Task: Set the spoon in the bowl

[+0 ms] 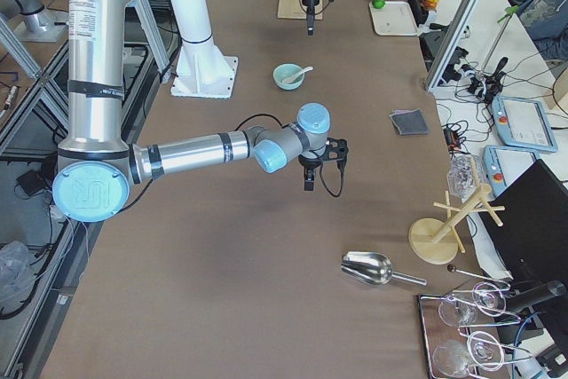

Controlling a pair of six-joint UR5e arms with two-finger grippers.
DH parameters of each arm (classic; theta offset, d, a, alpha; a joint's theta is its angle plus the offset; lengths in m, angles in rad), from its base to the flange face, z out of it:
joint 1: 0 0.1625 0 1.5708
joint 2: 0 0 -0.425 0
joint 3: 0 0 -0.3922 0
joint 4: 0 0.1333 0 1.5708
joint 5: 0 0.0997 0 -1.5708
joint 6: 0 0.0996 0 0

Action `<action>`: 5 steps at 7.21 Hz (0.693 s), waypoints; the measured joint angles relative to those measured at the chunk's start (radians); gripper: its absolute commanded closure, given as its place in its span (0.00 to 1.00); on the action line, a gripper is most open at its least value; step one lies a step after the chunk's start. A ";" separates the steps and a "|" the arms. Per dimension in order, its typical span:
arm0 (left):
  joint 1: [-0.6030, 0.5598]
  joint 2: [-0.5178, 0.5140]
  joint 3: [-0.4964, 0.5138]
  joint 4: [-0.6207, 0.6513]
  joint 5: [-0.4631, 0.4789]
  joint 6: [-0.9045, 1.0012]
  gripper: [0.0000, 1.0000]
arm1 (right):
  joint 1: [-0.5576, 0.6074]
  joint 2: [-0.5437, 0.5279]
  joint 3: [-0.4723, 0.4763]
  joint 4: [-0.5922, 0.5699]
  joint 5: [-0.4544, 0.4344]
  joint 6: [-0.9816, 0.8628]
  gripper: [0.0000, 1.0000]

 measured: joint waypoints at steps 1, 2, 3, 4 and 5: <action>-0.077 0.084 -0.064 0.069 -0.021 0.159 0.02 | 0.044 -0.010 -0.021 -0.001 0.007 -0.068 0.00; -0.157 0.170 -0.095 0.102 -0.042 0.331 0.02 | 0.082 -0.013 -0.039 -0.002 0.019 -0.114 0.00; -0.246 0.254 -0.100 0.114 -0.073 0.514 0.02 | 0.113 -0.014 -0.051 -0.004 0.032 -0.147 0.00; -0.348 0.329 -0.081 0.117 -0.110 0.705 0.02 | 0.137 -0.016 -0.058 -0.005 0.041 -0.166 0.00; -0.438 0.389 -0.044 0.115 -0.140 0.869 0.02 | 0.159 -0.015 -0.061 -0.014 0.046 -0.184 0.00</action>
